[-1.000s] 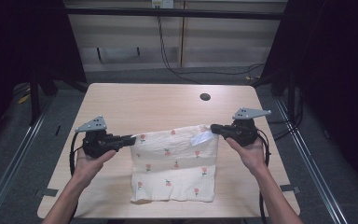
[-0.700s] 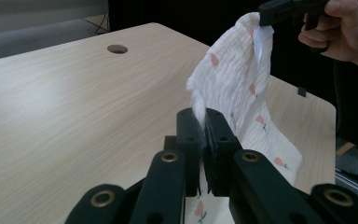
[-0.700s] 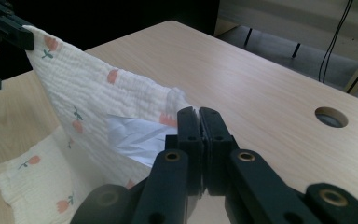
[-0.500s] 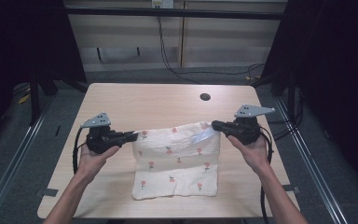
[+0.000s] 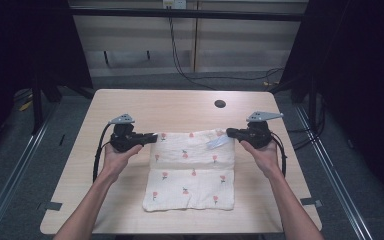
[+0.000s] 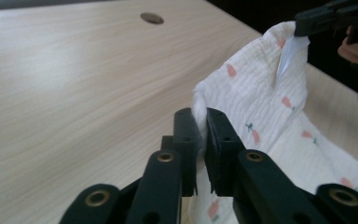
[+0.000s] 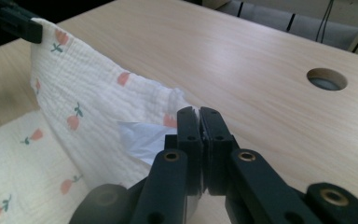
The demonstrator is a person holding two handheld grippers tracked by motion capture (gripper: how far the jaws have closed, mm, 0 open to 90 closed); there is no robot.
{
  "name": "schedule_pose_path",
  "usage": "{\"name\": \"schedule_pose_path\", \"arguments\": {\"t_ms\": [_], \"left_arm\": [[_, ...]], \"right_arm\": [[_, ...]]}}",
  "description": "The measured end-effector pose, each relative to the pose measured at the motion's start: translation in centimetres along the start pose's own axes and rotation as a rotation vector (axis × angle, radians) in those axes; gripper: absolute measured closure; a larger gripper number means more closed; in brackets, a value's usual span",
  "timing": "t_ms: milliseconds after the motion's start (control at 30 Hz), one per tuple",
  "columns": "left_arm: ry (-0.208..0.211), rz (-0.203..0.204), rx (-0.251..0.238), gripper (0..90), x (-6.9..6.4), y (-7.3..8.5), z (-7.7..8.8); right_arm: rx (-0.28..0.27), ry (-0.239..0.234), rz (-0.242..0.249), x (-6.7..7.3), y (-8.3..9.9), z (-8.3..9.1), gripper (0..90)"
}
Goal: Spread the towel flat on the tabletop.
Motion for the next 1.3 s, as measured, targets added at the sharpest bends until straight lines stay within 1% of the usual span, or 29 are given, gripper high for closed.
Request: {"name": "schedule_pose_path", "arguments": {"t_ms": [33, 67, 100, 133, 167, 200, 233, 267, 300, 400, 433, 500, 567, 600, 700, 733, 800, 833, 867, 900, 933, 1033, 1067, 1133, 1200, 1233, 1267, 1300], "left_arm": [[-0.015, 0.002, 0.009, 80.3, 0.2, 0.1, -0.2], [-0.022, 0.009, 0.014, 77.3, 0.5, 0.1, -0.2], [-0.030, 0.019, 0.016, 74.4, 0.8, 0.1, -0.2], [-0.036, 0.029, 0.007, 71.6, 1.1, 0.0, 0.0], [-0.050, 0.049, -0.010, 67.1, 1.4, -0.2, 0.4], [-0.045, 0.067, -0.021, 61.8, 1.7, -0.2, 0.7], [-0.042, 0.069, -0.023, 60.3, 1.9, -0.1, 0.9], [-0.055, 0.065, -0.018, 59.2, 2.0, 0.0, 1.1], [-0.058, 0.063, -0.012, 58.5, 2.1, 0.2, 1.2], [-0.062, 0.062, -0.005, 56.8, 2.0, 1.0, 1.6], [-0.061, 0.051, 0.005, 56.6, 1.9, 1.3, 1.7], [-0.062, 0.047, 0.013, 56.9, 1.6, 1.7, 1.8], [-0.049, 0.031, 0.021, 58.3, 1.1, 2.2, 2.0], [-0.043, 0.031, 0.019, 58.9, 0.9, 2.4, 2.1], [-0.030, 0.005, 0.035, 62.8, 0.0, 3.1, 2.4], [-0.028, -0.012, 0.041, 64.3, -0.3, 3.4, 2.5], [-0.043, -0.025, 0.037, 69.5, -0.8, 4.0, 2.6], [-0.041, -0.032, 0.042, 71.0, -1.1, 4.4, 2.5], [-0.040, -0.045, 0.063, 72.5, -1.4, 4.9, 2.4], [-0.040, -0.045, 0.063, 73.4, -1.4, 4.9, 2.4], [-0.034, -0.051, 0.080, 74.2, -1.9, 5.6, 2.3], [-0.023, -0.064, 0.108, 73.9, -2.6, 6.7, 2.4], [-0.020, -0.067, 0.117, 73.2, -2.9, 7.0, 2.4], [-0.022, -0.071, 0.137, 71.7, -3.1, 7.7, 2.5], [-0.014, -0.059, 0.146, 70.5, -3.5, 8.5, 2.4], [-0.021, -0.056, 0.156, 69.1, -3.6, 9.0, 2.2], [-0.021, -0.058, 0.173, 66.4, -3.7, 9.5, 2.0], [-0.029, -0.059, 0.184, 64.1, -3.9, 9.9, 1.7]], "right_arm": [[0.006, 0.014, 0.001, -0.2, 0.0, -0.3, 87.0], [0.011, 0.021, -0.006, -0.4, 0.0, -0.6, 85.9], [0.013, 0.033, -0.021, -0.8, -0.1, -0.8, 82.6], [0.013, 0.052, -0.032, -1.2, -0.2, -0.9, 77.4], [0.011, 0.076, -0.051, -1.6, -0.3, -1.0, 72.4], [0.007, 0.097, -0.069, -2.0, -0.3, -1.1, 70.9], [0.009, 0.104, -0.073, -2.2, -0.2, -1.1, 69.5], [0.015, 0.107, -0.081, -2.3, -0.1, -1.2, 67.3], [0.018, 0.106, -0.085, -2.3, 0.0, -1.2, 66.0], [0.011, 0.081, -0.090, -1.8, 0.3, -0.8, 63.2], [0.011, 0.077, -0.087, -1.6, 0.4, -0.5, 63.1], [0.018, 0.061, -0.083, -1.2, 0.5, -0.2, 61.8], [0.029, 0.058, -0.072, -0.6, 0.8, 0.4, 61.1], [0.025, 0.048, -0.067, -0.3, 0.9, 0.6, 60.7], [0.039, 0.034, -0.060, 0.7, 1.5, 1.1, 60.2], [0.041, 0.023, -0.058, 1.0, 1.8, 1.2, 59.8], [0.047, 0.012, -0.058, 1.6, 2.4, 1.5, 59.9], [0.055, 0.005, -0.049, 2.0, 2.8, 1.5, 60.1], [0.058, 0.006, -0.034, 2.4, 3.1, 1.6, 60.0], [0.060, 0.012, -0.029, 2.8, 3.4, 1.8, 59.9], [0.063, 0.001, -0.030, 3.3, 3.7, 2.0, 59.9], [0.071, -0.002, -0.015, 4.5, 4.8, 2.4, 60.0], [0.070, -0.010, -0.012, 4.8, 5.1, 2.5, 60.0], [0.080, -0.011, -0.009, 5.5, 5.9, 2.7, 60.2], [0.101, -0.018, -0.008, 6.1, 6.9, 2.6, 60.2], [0.117, -0.015, -0.004, 6.4, 7.4, 2.5, 60.3], [0.123, -0.021, -0.010, 6.6, 8.0, 2.4, 60.7], [0.141, -0.049, -0.022, 7.0, 8.6, 2.3, 61.2]]}}
Point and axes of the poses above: each handheld gripper's, and its own axes: z roughly backward along the jaws, y roughly out of its underside, x roughly to its left, the point moved 8 cm from there along -z, roughly forward along the jaws, and after that the axes turned 12 degrees about x, right-handed, at the moved point
